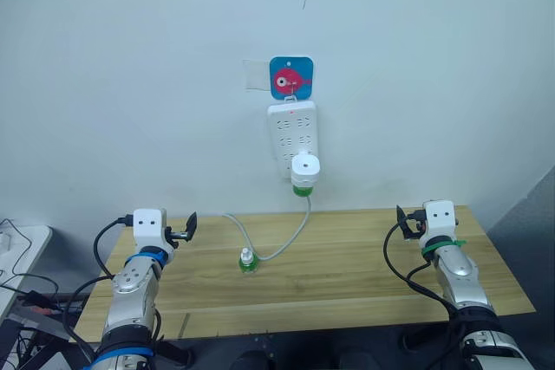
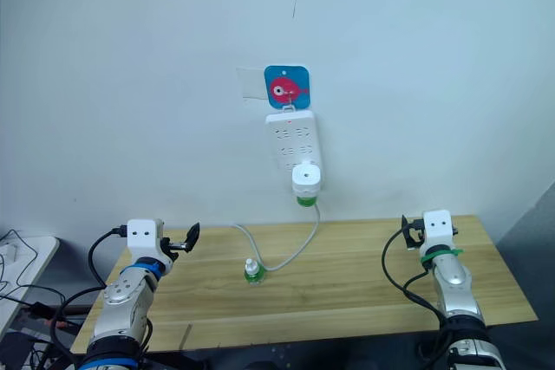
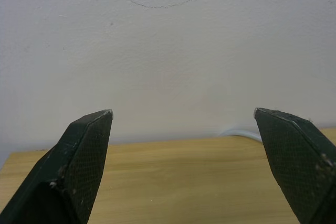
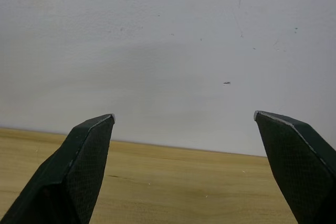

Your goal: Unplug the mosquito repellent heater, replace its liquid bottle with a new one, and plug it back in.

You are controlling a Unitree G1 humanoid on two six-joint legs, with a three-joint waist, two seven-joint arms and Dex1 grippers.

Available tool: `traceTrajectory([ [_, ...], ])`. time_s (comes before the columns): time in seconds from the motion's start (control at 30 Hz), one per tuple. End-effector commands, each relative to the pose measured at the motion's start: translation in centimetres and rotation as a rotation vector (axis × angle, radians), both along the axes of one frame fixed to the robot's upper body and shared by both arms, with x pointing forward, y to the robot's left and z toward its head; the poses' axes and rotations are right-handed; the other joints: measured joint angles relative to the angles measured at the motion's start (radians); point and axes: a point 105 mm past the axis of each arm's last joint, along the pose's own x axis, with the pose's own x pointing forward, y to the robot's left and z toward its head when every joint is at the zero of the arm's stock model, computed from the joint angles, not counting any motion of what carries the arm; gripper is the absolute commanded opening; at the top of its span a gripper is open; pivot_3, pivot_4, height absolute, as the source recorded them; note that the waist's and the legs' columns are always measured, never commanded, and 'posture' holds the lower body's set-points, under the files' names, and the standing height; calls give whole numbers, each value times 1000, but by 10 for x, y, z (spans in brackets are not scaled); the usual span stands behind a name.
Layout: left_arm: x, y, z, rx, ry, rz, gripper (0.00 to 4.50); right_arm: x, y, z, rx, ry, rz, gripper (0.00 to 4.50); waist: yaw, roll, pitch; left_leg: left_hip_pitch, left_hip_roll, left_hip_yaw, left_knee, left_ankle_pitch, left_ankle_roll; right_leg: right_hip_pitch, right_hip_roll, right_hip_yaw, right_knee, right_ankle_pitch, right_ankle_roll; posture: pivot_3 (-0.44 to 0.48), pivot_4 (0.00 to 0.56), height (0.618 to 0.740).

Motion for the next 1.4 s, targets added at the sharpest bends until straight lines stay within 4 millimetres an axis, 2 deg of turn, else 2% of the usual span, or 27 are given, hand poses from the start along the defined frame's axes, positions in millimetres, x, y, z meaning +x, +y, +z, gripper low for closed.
traceTrajectory([
  [0.03, 4, 4, 17, 24, -58, 7, 4500, 8, -3, 19, -15, -66, 2, 4467, 0, 0, 0, 0, 0, 0, 0, 0, 0, 0, 0, 0, 0, 0, 0, 11, 0, 740],
  [0.3, 4, 3, 20, -4, -73, -1, 4500, 2, -2, 20, -22, -65, 10, 4467, 0, 0, 0, 0, 0, 0, 0, 0, 0, 0, 0, 0, 0, 0, 0, 14, 0, 740],
  [0.5, 2, -6, 24, -55, -89, -68, 4500, -5, 13, 20, -23, -58, 74, 4467, -2, 0, 1, 0, 0, 0, 0, 0, 0, 0, 0, 0, 0, 0, 0, -7, 39, 740],
  [0.7, -6, -23, 50, -110, -132, -248, 4500, -15, 31, 35, -19, -72, 153, 4467, -2, 3, 15, 0, 1, 0, 0, 0, 0, 0, 0, 0, 0, 0, 0, -17, 87, 740],
  [0.87, -11, -50, 86, -90, -162, -503, 4500, -33, 62, 60, 11, -85, 315, 4467, -2, 5, 45, -1, 2, -1, 0, 0, 0, 0, -2, 1, 0, -2, -2, -27, 130, 740],
  [0.9, -10, -56, 96, -94, -170, -558, 4116, -37, 70, 67, 19, -92, 358, 4500, -2, 6, 56, 0, 2, -2, 0, 0, 0, 1, -3, 1, 0, -2, -3, -30, 136, 740],
  [0.97, -7, -67, 109, -78, -174, -647, 3643, -42, 85, 79, 32, -106, 425, 4500, -1, 8, 68, -1, 3, -3, 1, 0, 0, 0, -3, 0, 0, -3, -5, -36, 144, 740],
  [1.1, 4, -89, 129, -22, -189, -770, 2353, -46, 112, 101, 36, -136, 531, 4500, -3, 7, 90, -1, 3, -3, 1, 0, 0, -1, -2, -1, 0, -3, -4, -53, 169, 740],
  [1.17, 14, -102, 140, -22, -213, -826, 2353, -49, 129, 111, 25, -154, 597, 4500, -3, 3, 103, -2, 3, -3, 0, 0, 0, -2, -2, -2, 0, -3, -4, -58, 178, 740],
  [1.33, 31, -120, 145, -11, -224, -912, 2353, -54, 157, 132, 72, -194, 656, 4500, -7, -2, 121, -5, 2, -2, -1, 0, -1, -11, -2, -2, 0, -2, -3, -75, 195, 740],
  [1.4, 39, -129, 149, -5, -241, -944, 2353, -58, 164, 137, 75, -206, 671, 4500, -13, -4, 122, -16, 2, -2, 0, -1, -1, -19, -2, -2, 3, -2, -3, -82, 199, 740],
])
